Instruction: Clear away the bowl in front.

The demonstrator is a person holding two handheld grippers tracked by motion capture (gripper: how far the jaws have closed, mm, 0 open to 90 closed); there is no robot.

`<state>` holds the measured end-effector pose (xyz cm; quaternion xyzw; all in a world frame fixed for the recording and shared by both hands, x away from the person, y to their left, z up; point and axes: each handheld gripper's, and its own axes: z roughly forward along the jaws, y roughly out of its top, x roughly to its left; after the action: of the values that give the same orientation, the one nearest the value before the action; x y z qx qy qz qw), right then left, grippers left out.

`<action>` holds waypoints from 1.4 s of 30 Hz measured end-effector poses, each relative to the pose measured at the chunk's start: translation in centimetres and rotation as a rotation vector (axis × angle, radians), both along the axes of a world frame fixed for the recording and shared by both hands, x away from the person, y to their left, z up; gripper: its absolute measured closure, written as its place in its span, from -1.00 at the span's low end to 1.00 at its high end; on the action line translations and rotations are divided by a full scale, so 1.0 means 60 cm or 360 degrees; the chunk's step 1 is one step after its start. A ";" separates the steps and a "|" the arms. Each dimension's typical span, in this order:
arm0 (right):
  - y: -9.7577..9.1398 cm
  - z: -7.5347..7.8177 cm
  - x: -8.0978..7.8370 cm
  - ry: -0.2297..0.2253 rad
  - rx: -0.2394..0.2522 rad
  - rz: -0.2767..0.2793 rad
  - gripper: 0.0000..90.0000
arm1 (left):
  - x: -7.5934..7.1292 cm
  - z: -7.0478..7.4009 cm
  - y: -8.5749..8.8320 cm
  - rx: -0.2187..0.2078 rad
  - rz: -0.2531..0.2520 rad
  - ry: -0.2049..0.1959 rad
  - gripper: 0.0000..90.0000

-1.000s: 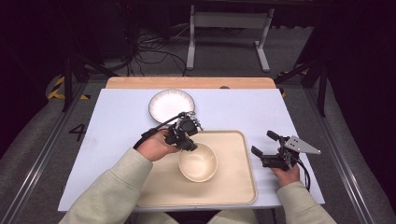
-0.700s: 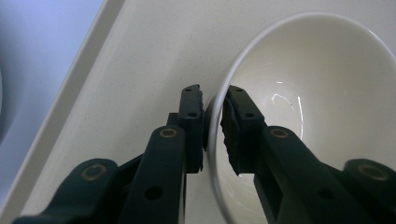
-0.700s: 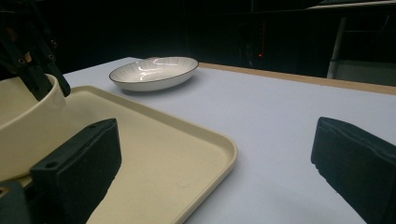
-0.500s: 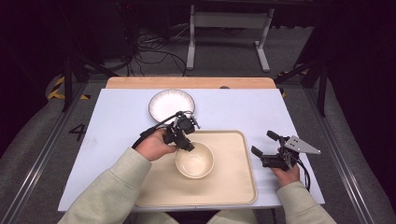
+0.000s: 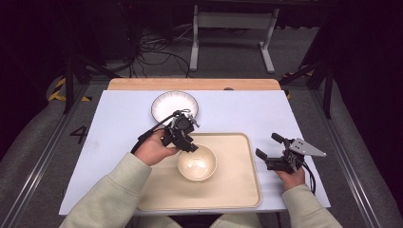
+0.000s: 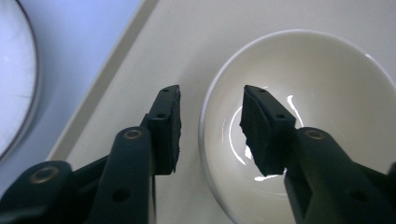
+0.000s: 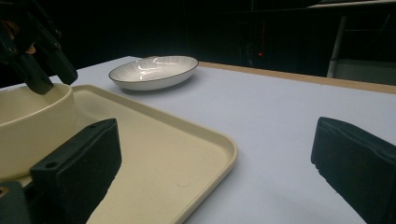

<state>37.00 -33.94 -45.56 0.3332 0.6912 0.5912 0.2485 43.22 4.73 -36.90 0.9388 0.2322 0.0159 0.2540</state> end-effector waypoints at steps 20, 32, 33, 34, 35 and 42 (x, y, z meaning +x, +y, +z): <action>0.001 0.000 -0.001 -0.0004 -0.0014 0.0002 -0.96 | -0.076 0.008 0.139 -0.0547 0.0196 -0.0335 0.05; 0.001 0.000 -0.001 -0.0009 -0.0012 0.0002 -0.96 | -0.116 -0.029 0.194 -0.0774 0.0237 -0.0558 -0.13; 0.001 0.000 -0.001 -0.0009 -0.0011 0.0001 -0.96 | -0.118 -0.034 0.199 -0.0804 0.0245 -0.0588 -0.17; 0.001 0.000 -0.001 -0.0010 -0.0011 0.0001 -0.96 | -0.120 -0.041 0.206 -0.0832 0.0250 -0.0624 -0.23; 0.001 0.000 -0.001 -0.0010 -0.0011 0.0001 -0.96 | -0.122 -0.048 0.213 -0.0872 0.0269 -0.0640 -0.27; 0.001 0.000 -0.002 -0.0012 -0.0009 0.0002 -0.96 | -0.128 -0.075 0.247 -0.1011 0.0352 -0.0680 -0.45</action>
<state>36.90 -33.86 -45.54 0.3297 0.6922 0.5906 0.2516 35.55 19.57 -41.43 0.7584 0.2674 0.1654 0.5709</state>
